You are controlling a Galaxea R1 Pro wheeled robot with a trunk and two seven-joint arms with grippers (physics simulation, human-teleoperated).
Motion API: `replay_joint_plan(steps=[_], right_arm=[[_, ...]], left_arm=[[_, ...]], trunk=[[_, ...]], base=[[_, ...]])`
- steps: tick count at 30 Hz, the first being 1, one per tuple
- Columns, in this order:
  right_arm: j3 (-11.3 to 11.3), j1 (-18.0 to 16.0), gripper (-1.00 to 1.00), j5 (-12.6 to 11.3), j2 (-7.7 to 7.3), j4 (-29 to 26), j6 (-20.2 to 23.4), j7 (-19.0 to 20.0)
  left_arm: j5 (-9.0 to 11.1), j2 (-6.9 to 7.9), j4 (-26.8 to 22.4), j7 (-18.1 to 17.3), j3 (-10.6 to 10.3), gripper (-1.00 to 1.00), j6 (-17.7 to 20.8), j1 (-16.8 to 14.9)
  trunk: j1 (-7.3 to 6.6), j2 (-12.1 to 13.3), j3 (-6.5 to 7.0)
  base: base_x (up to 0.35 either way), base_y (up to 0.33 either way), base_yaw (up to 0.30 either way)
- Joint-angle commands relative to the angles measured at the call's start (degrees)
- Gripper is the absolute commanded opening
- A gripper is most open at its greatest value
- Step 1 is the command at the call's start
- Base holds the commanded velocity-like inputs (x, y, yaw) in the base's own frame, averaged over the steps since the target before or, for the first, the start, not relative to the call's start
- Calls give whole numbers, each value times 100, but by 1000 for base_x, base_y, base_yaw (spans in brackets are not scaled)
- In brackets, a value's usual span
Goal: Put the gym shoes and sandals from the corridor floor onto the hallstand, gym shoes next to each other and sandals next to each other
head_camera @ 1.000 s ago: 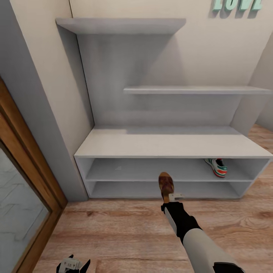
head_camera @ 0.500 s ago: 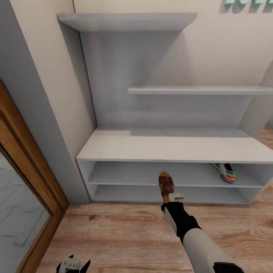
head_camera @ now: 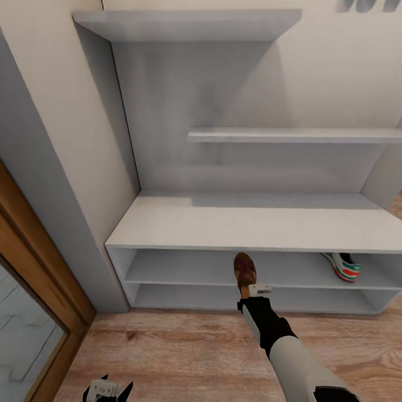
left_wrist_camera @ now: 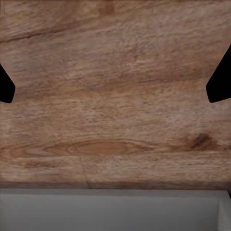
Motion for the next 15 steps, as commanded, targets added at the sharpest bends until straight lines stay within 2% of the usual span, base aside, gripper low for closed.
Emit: replay_joint_plan(steps=[1, 5, 9, 15], right_arm=[[-36, -2, -100, 40, 8, -9, 30, 0], [-36, -2, -100, 40, 8, -9, 30, -1], [-37, -2, -100, 40, 8, -9, 30, -2], [-38, -2, -100, 40, 8, -9, 30, 0]], left_arm=[[59, -2, 6, -60, 11, 100, 10, -3], [59, -5, 5, -58, 11, 100, 10, -3], [59, -4, 5, -53, 11, 100, 10, -3], [59, -6, 5, -47, 11, 100, 11, -3]], trunk=[[-1, -2, -5], [-1, -2, -5], [-1, -2, -5], [-1, -2, -5]], base=[[57, 0, 0], [116, 0, 0], [250, 0, 0], [122, 32, 0]])
